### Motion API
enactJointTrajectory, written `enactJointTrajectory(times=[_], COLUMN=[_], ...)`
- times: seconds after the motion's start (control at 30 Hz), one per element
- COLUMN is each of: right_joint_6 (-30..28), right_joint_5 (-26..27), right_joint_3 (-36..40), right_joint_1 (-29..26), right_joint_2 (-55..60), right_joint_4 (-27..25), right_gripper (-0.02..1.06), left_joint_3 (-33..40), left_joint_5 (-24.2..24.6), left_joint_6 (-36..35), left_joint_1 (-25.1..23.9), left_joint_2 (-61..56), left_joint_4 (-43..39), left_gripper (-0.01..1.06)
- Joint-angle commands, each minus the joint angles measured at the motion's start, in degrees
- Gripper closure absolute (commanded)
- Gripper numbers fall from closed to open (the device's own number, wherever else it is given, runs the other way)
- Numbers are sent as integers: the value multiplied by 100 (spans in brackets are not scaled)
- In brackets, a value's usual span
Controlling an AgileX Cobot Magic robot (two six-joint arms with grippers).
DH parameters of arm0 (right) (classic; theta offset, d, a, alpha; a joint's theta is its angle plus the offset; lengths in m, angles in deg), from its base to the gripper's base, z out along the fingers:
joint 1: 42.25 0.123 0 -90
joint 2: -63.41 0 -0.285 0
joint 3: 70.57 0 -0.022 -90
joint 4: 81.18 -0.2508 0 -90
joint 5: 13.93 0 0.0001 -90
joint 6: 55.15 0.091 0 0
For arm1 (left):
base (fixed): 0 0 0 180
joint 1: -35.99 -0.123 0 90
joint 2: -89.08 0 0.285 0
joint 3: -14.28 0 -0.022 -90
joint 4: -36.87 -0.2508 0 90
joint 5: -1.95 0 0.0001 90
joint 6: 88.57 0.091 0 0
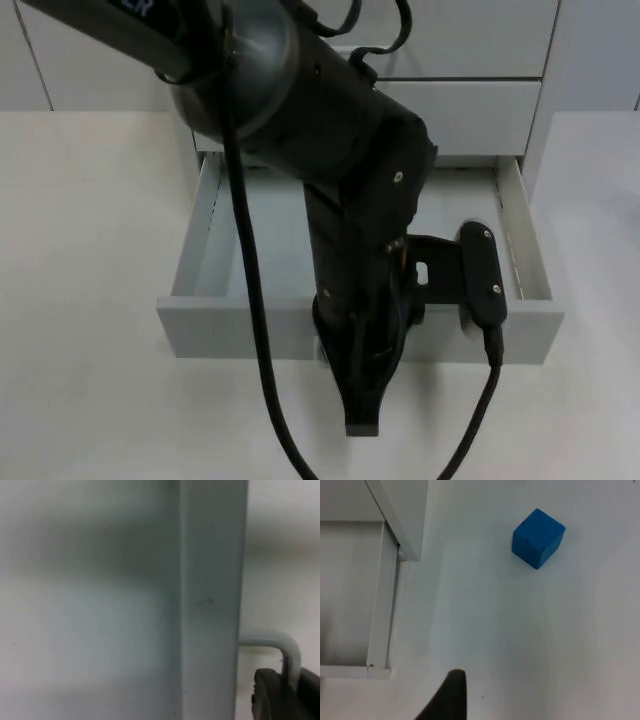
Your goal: Open the drawer with the left hand, place the block into the drawer with the right hand, then close the drawer with the left hand.
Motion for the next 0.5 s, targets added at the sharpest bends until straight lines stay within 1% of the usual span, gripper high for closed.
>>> enactJointTrajectory(times=[0.0, 0.03, 0.07, 0.1, 0.13, 0.17, 0.23, 0.27, 0.33, 0.37, 0.4, 0.47], right_joint_6=[17, 17, 17, 17, 17, 17, 17, 17, 17, 17, 17, 17], right_joint_5=[-3, -3, -3, -3, -3, -3, -3, -3, -3, -3, -3, -3], right_joint_3=[-20, -20, -20, -20, -20, -20, -20, -20, -20, -20, -20, -20], right_joint_1=[-32, -32, -32, -32, -32, -32, -32, -32, -32, -32, -32, -32], right_joint_2=[-11, -11, -11, -11, -11, -11, -11, -11, -11, -11, -11, -11], right_joint_4=[6, 6, 6, 6, 6, 6, 6, 6, 6, 6, 6, 6], right_gripper=[0, 0, 0, 0, 0, 0, 0, 0, 0, 0, 0, 0], left_joint_3=[158, 158, 158, 158, 158, 158, 158, 158, 148, 148, 148, 148], left_joint_5=[589, 589, 589, 589, 589, 619, 683, 683, 711, 694, 650, 625], left_joint_6=[-218, -218, -218, -218, -218, -218, -246, -246, -243, -243, -268, -268], left_joint_1=[126, 126, 126, 126, 126, 126, 126, 126, 126, 126, 126, 126], left_joint_2=[98, 98, 98, 98, 98, 98, 75, 75, -2, -56, -116, -178], left_joint_4=[642, 642, 642, 642, 642, 642, 621, 621, 557, 557, 463, 402], left_gripper=[100, 93, 83, 83, 74, 53, 26, 26, 10, 6, 4, 3])
